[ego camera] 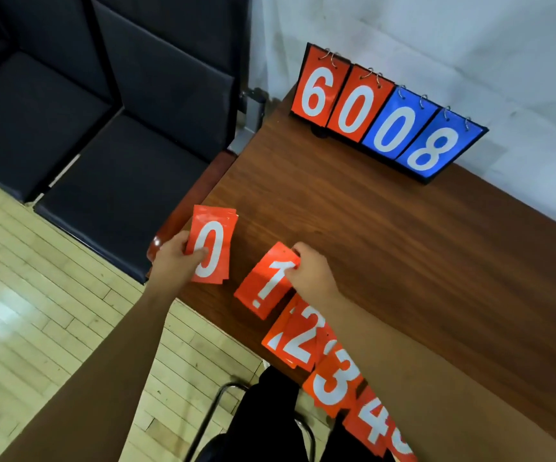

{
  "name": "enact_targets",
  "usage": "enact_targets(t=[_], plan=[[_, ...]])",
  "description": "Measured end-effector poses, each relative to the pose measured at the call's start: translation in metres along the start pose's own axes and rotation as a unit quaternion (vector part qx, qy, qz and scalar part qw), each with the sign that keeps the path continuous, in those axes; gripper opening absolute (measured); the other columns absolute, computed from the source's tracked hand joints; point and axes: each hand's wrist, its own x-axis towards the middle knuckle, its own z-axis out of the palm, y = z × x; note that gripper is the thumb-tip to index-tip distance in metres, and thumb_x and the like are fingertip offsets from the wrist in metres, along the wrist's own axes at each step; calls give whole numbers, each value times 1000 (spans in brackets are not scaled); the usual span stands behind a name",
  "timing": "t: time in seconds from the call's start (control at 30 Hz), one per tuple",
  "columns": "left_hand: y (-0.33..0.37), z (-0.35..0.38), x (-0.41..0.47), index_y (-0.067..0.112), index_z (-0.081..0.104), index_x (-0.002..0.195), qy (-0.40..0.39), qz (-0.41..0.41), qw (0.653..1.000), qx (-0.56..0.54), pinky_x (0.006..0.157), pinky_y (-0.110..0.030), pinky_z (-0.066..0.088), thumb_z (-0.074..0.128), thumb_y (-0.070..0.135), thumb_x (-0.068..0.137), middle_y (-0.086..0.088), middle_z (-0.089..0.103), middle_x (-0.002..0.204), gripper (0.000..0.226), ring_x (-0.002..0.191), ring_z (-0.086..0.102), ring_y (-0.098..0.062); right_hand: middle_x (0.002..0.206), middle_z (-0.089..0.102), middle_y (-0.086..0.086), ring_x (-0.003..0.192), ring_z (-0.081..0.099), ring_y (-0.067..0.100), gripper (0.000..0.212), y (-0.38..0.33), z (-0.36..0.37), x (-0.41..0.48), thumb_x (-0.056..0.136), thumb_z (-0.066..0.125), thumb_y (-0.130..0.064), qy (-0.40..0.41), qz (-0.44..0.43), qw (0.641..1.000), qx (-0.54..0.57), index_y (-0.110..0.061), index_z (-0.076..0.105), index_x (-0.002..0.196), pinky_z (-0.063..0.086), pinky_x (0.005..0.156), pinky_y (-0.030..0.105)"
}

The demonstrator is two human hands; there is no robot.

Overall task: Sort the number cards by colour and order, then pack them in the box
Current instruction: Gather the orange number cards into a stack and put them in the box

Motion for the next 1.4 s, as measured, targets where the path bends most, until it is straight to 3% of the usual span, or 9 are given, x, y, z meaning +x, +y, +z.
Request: enact_targets(t=[0.17, 0.3, 0.57, 0.7, 0.8, 0.97, 1.13, 1.27, 1.4], plan=[[12, 3, -7, 19, 51, 136, -25, 6, 995, -100, 89, -41, 52, 61, 40, 92, 4, 59, 117, 50, 100, 59, -17, 98, 75, 6, 90, 70, 18, 21, 10, -59, -4, 77, 76, -10, -54, 98, 955, 275, -18, 69, 94, 54, 88, 41], [26, 14, -15, 21, 47, 138, -100, 3, 983, -153, 97, -46, 49, 57, 36, 95, 6, 60, 121, 46, 108, 60, -19, 102, 75, 2, 102, 70, 21, 28, 15, -93, -22, 81, 76, -17, -117, 125, 930, 326, -16, 68, 107, 49, 97, 43], [50, 61, -48, 26, 52, 131, -183, 7, 967, -178, 93, -49, 54, 59, 33, 94, 5, 68, 116, 38, 104, 67, -20, 108, 72, 16, 98, 70, 29, 25, 4, -107, -54, 87, 61, 4, -76, 162, 849, 497, -4, 66, 111, 58, 80, 37], [61, 80, -67, 39, 55, 118, -232, 28, 956, -176, 83, -35, 58, 56, 41, 95, 12, 70, 110, 23, 100, 69, -14, 108, 72, 6, 94, 72, 25, 33, 11, -97, -59, 85, 72, -12, 1, 190, 890, 415, -13, 62, 116, 57, 88, 48], [72, 96, -86, 40, 51, 121, -255, 60, 954, -144, 72, -23, 56, 51, 47, 96, 15, 68, 111, 27, 95, 69, -7, 103, 73, 4, 91, 72, 22, 18, 11, -82, -65, 87, 69, -14, 103, 206, 865, 445, -17, 65, 105, 58, 85, 45], [79, 119, -95, 38, 50, 127, -218, 51, 961, -160, 88, -44, 57, 49, 59, 93, 10, 68, 117, 40, 101, 70, -15, 111, 65, -4, 103, 62, 15, 18, 11, -71, -75, 97, 54, -20, 186, 213, 881, 380, -21, 61, 113, 52, 94, 36], [83, 130, -100, 42, 52, 121, -289, 69, 951, -91, 83, -36, 58, 48, 57, 94, 10, 68, 113, 31, 95, 71, -13, 112, 69, -1, 101, 66, 17, 24, 18, -69, -91, 97, 50, -20, 117, 216, 867, 433, -20, 62, 118, 54, 93, 42], [77, 127, -94, 36, 57, 119, -270, 70, 954, -113, 90, -42, 56, 56, 41, 95, 6, 71, 112, 24, 98, 70, -15, 106, 70, -2, 97, 67, 12, 20, 29, -71, -99, 97, 53, -24, 96, 193, 884, 414, -22, 65, 112, 55, 88, 33], [66, 105, -77, 31, 54, 118, -163, 41, 976, -137, 74, -29, 52, 55, 35, 97, 4, 67, 107, 21, 92, 66, -12, 122, 56, -3, 106, 57, 10, 33, 52, -61, -102, 92, 63, -29, 51, 165, 972, 160, -20, 56, 123, 47, 78, 15]])
